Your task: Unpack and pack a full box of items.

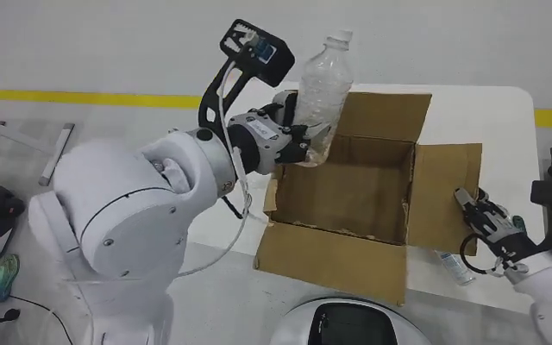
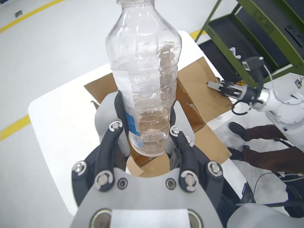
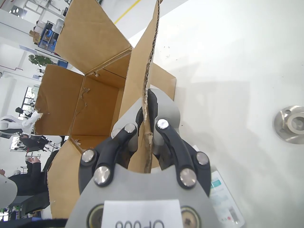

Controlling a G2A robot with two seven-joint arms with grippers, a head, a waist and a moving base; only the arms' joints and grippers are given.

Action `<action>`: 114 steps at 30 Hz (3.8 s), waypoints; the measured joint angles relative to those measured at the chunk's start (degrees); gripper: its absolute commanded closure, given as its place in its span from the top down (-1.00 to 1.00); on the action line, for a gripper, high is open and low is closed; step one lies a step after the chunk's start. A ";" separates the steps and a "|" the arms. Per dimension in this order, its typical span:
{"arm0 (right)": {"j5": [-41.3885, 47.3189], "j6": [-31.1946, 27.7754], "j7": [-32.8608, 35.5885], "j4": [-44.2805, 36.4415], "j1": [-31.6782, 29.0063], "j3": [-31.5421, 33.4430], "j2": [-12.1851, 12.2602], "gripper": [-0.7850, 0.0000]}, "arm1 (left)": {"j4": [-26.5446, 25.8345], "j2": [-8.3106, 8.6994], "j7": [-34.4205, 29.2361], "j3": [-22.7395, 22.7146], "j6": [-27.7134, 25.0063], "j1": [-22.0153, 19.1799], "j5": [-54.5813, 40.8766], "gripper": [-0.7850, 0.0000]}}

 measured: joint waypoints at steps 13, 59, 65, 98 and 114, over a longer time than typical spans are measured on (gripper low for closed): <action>-1.34 1.47 -1.55 -0.23 -0.58 -0.12 0.15 -1.00 | 11.40 -0.62 -2.53 12.76 1.39 -0.84 1.60 -1.00; -5.11 -1.64 -3.55 -0.03 -0.82 0.25 0.93 1.00 | 11.10 3.04 -3.67 8.33 1.71 5.46 12.10 -1.00; -4.56 -1.10 -6.81 -0.93 -1.31 2.08 0.82 1.00 | 13.10 1.56 -3.09 13.88 3.41 2.34 9.25 -1.00; -23.22 -4.28 -20.61 -4.11 -3.79 11.81 0.43 1.00 | 46.00 -6.03 2.86 30.11 7.84 -3.19 0.94 1.00; -30.80 -9.36 -7.22 -4.12 -9.90 17.76 0.68 1.00 | 37.97 -5.36 1.72 28.78 1.72 -4.00 9.29 1.00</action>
